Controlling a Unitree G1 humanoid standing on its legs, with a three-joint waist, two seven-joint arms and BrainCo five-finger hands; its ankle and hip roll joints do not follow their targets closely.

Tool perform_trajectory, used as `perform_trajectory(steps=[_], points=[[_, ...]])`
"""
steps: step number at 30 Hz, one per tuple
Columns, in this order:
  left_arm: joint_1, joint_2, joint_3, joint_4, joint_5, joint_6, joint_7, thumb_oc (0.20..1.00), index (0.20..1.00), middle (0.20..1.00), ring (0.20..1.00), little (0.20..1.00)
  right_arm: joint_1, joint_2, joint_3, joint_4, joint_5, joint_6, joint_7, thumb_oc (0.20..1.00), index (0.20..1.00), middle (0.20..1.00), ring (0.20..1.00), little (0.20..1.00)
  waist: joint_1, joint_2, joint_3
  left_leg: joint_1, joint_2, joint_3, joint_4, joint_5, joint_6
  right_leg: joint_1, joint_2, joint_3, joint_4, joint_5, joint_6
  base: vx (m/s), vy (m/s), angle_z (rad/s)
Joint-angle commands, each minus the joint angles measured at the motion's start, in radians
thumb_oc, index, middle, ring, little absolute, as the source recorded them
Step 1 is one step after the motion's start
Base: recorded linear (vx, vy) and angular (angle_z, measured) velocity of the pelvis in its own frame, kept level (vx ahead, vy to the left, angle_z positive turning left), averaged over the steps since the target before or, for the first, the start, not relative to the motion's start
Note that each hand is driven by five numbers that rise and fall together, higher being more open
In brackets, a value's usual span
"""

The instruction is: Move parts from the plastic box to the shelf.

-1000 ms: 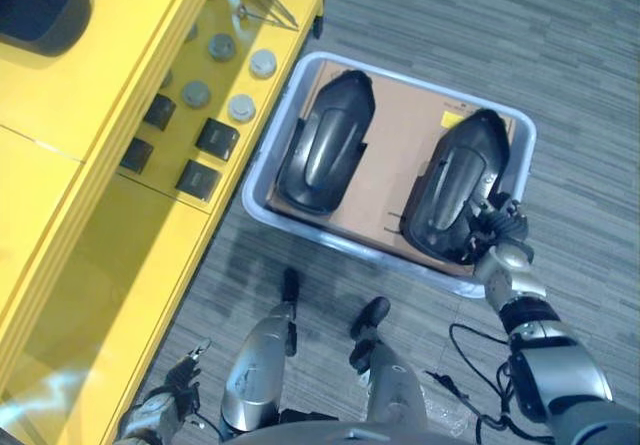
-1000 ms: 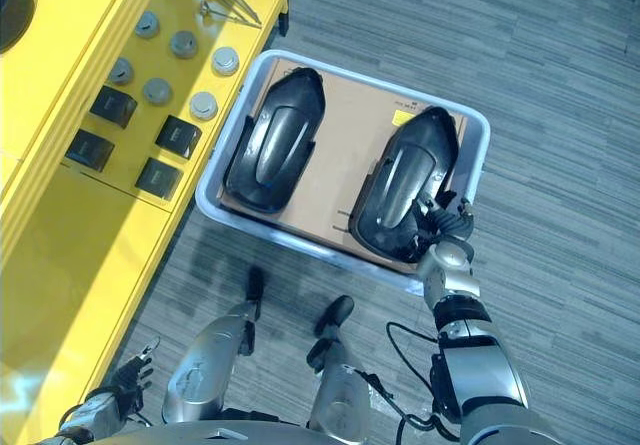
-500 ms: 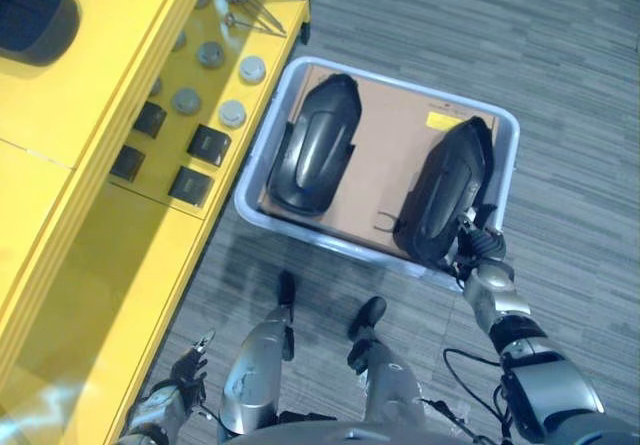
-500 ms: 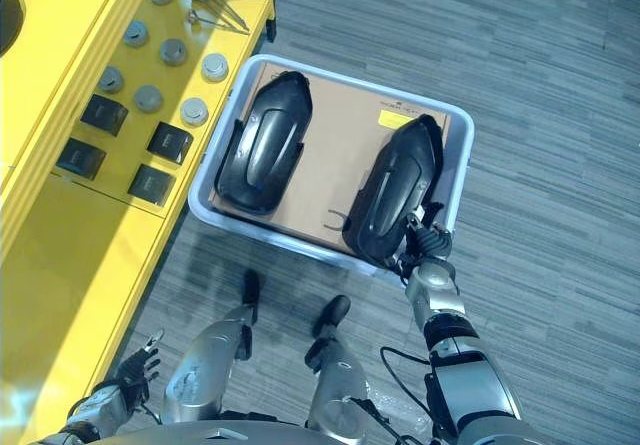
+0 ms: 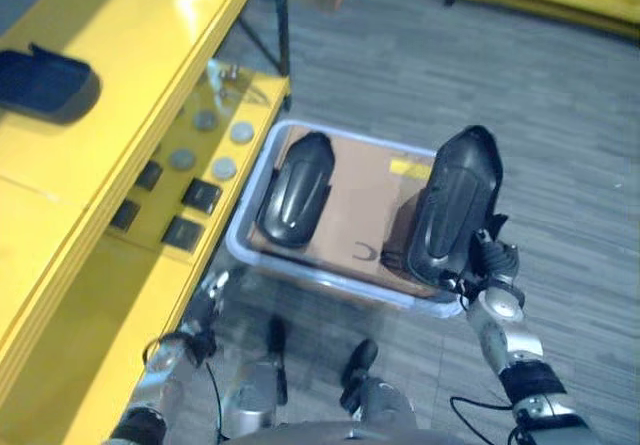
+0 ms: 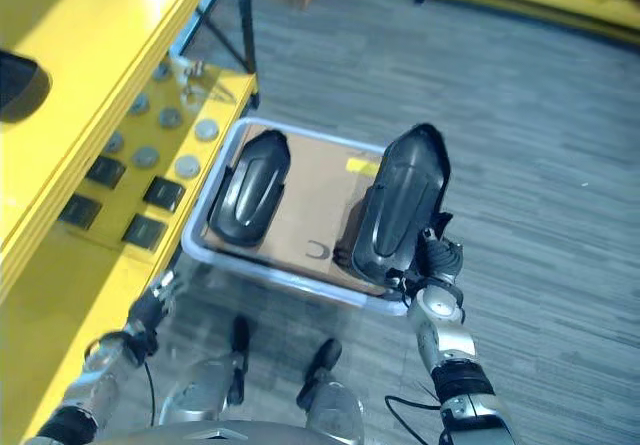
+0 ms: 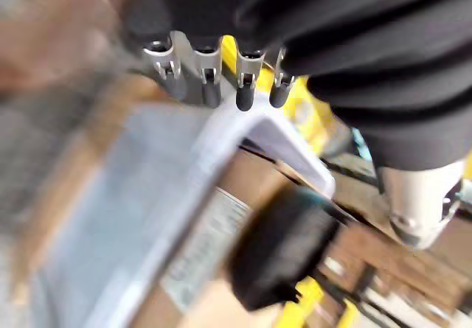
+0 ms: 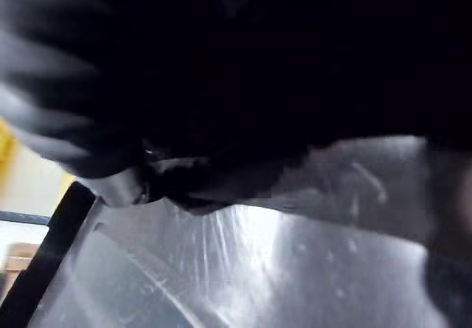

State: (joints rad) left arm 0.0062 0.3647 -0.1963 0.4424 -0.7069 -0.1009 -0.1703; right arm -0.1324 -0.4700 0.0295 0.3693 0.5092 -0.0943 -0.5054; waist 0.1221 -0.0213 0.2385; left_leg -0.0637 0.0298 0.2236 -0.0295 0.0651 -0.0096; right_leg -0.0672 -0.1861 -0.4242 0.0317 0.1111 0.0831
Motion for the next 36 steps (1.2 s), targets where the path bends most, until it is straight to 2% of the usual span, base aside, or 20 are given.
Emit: perform_trajectory(steps=[1, 4, 5, 6, 7, 12, 14, 17, 20, 25, 29, 32, 36], points=[[-0.054, -0.011, -0.019, -0.031, -0.05, 0.127, -0.049, 1.0, 1.0, 1.0, 1.0, 1.0, -0.039, -0.048, -0.058, -0.026, -0.061, -0.05, 0.033, 0.2, 0.2, 0.2, 0.2, 0.2, 0.004, 0.014, -0.051, 0.001, 0.077, 0.055, 0.01, -0.027, -0.037, 0.039, -0.049, 0.028, 0.018, -0.066, 0.101, 0.17, -0.01, -0.25], [-0.098, -0.019, -0.065, -0.113, -0.056, 0.257, -0.056, 1.0, 1.0, 1.0, 1.0, 1.0, -0.041, -0.053, -0.047, -0.075, -0.081, -0.009, 0.086, 0.2, 0.2, 0.2, 0.2, 0.2, -0.008, 0.017, -0.092, 0.034, 0.074, 0.052, -0.004, -0.026, -0.035, 0.073, -0.047, 0.033, -0.007, -0.06, 0.104, 0.09, -0.01, -0.27], [-0.119, -0.023, -0.08, -0.132, -0.072, 0.298, -0.063, 1.0, 1.0, 1.0, 1.0, 1.0, -0.045, -0.055, -0.034, -0.085, -0.1, 0.006, 0.102, 0.2, 0.2, 0.2, 0.2, 0.2, -0.012, 0.018, -0.104, 0.032, 0.073, 0.064, -0.007, -0.009, -0.027, 0.072, -0.049, 0.024, -0.015, -0.044, 0.095, 0.05, 0.002, -0.19], [-0.154, -0.026, -0.105, -0.152, -0.095, 0.359, -0.067, 1.0, 1.0, 1.0, 1.0, 1.0, -0.052, -0.053, -0.006, -0.09, -0.106, 0.026, 0.118, 0.2, 0.2, 0.2, 0.2, 0.2, -0.02, 0.022, -0.122, 0.046, 0.071, 0.065, -0.016, -0.008, -0.025, 0.083, -0.048, 0.026, -0.024, -0.042, 0.098, 0.01, 0.002, -0.17], [-0.163, -0.028, -0.112, -0.153, -0.096, 0.369, -0.066, 1.0, 1.0, 1.0, 1.0, 1.0, -0.055, -0.051, 0.001, -0.09, -0.107, 0.03, 0.121, 0.2, 0.2, 0.2, 0.2, 0.2, -0.022, 0.023, -0.125, 0.049, 0.071, 0.064, -0.019, -0.008, -0.025, 0.085, -0.048, 0.027, -0.026, -0.042, 0.098, 0.06, -0.008, -0.11], [-0.287, -0.078, -0.223, -0.142, -0.155, 0.512, -0.052, 1.0, 1.0, 1.0, 1.0, 1.0, -0.096, -0.002, 0.118, -0.06, -0.112, 0.08, 0.163, 0.2, 0.2, 0.2, 0.2, 0.2, -0.052, 0.023, -0.168, 0.076, 0.064, 0.066, -0.035, -0.008, -0.02, 0.102, -0.045, 0.044, -0.047, -0.037, 0.102, 0.04, -0.016, -0.05], [-0.323, -0.1, -0.26, -0.117, -0.166, 0.542, -0.047, 1.0, 1.0, 1.0, 1.0, 1.0, -0.113, 0.02, 0.167, -0.035, -0.114, 0.093, 0.176, 0.2, 0.2, 0.2, 0.2, 0.2, -0.062, 0.021, -0.178, 0.081, 0.064, 0.069, -0.037, -0.009, -0.019, 0.103, -0.044, 0.051, -0.049, -0.037, 0.102, 0.03, -0.017, -0.07], [-0.362, -0.135, -0.308, -0.092, -0.185, 0.544, -0.026, 1.0, 1.0, 1.0, 1.0, 1.0, -0.124, 0.066, 0.234, -0.006, -0.116, 0.119, 0.192, 0.2, 0.2, 0.2, 0.2, 0.2, -0.075, 0.019, -0.192, 0.087, 0.063, 0.077, -0.037, -0.013, -0.017, 0.105, -0.044, 0.058, -0.057, -0.037, 0.101, 0.03, -0.017, -0.1], [-0.375, -0.16, -0.338, -0.086, -0.199, 0.557, -0.045, 1.0, 1.0, 1.0, 1.0, 1.0, -0.113, 0.105, 0.293, 0.032, -0.129, 0.118, 0.212, 0.2, 0.2, 0.2, 0.2, 0.2, -0.082, 0.018, -0.203, 0.09, 0.061, 0.084, -0.038, -0.016, -0.016, 0.106, -0.043, 0.064, -0.065, -0.034, 0.101, 0.03, -0.009, -0.09], [-0.391, -0.172, -0.389, -0.086, -0.14, 0.558, -0.037, 1.0, 1.0, 1.0, 1.0, 1.0, -0.116, 0.142, 0.372, 0.072, -0.173, 0.123, 0.267, 0.2, 0.2, 0.2, 0.2, 0.2, -0.085, 0.018, -0.213, 0.088, 0.058, 0.09, -0.036, -0.021, -0.013, 0.103, -0.042, 0.066, -0.068, -0.036, 0.1, 0.0, -0.001, -0.01], [-0.4, -0.158, -0.412, -0.093, -0.012, 0.53, -0.06, 1.0, 1.0, 1.0, 1.0, 1.0, -0.124, 0.148, 0.431, 0.073, -0.211, 0.14, 0.3, 0.2, 0.2, 0.2, 0.2, 0.2, -0.083, 0.021, -0.221, 0.088, 0.055, 0.093, -0.037, -0.023, -0.013, 0.104, -0.038, 0.065, -0.071, -0.04, 0.099, 0.01, 0.002, -0.01], [-0.415, -0.133, -0.432, -0.117, 0.148, 0.514, -0.068, 1.0, 1.0, 1.0, 1.0, 1.0, -0.126, 0.148, 0.449, 0.073, -0.226, 0.133, 0.3, 0.2, 0.2, 0.2, 0.2, 0.2, -0.08, 0.024, -0.223, 0.089, 0.055, 0.093, -0.037, -0.023, -0.013, 0.106, -0.037, 0.062, -0.071, -0.041, 0.1, 0.02, 0.006, -0.07], [-0.432, -0.106, -0.462, -0.128, 0.236, 0.515, -0.063, 1.0, 1.0, 1.0, 1.0, 1.0, -0.142, 0.14, 0.465, 0.065, -0.241, 0.147, 0.301, 0.2, 0.2, 0.2, 0.2, 0.2, -0.078, 0.027, -0.226, 0.088, 0.053, 0.086, -0.037, -0.023, -0.016, 0.107, -0.034, 0.063, -0.07, -0.045, 0.101, 0.0, 0.0, 0.0]])
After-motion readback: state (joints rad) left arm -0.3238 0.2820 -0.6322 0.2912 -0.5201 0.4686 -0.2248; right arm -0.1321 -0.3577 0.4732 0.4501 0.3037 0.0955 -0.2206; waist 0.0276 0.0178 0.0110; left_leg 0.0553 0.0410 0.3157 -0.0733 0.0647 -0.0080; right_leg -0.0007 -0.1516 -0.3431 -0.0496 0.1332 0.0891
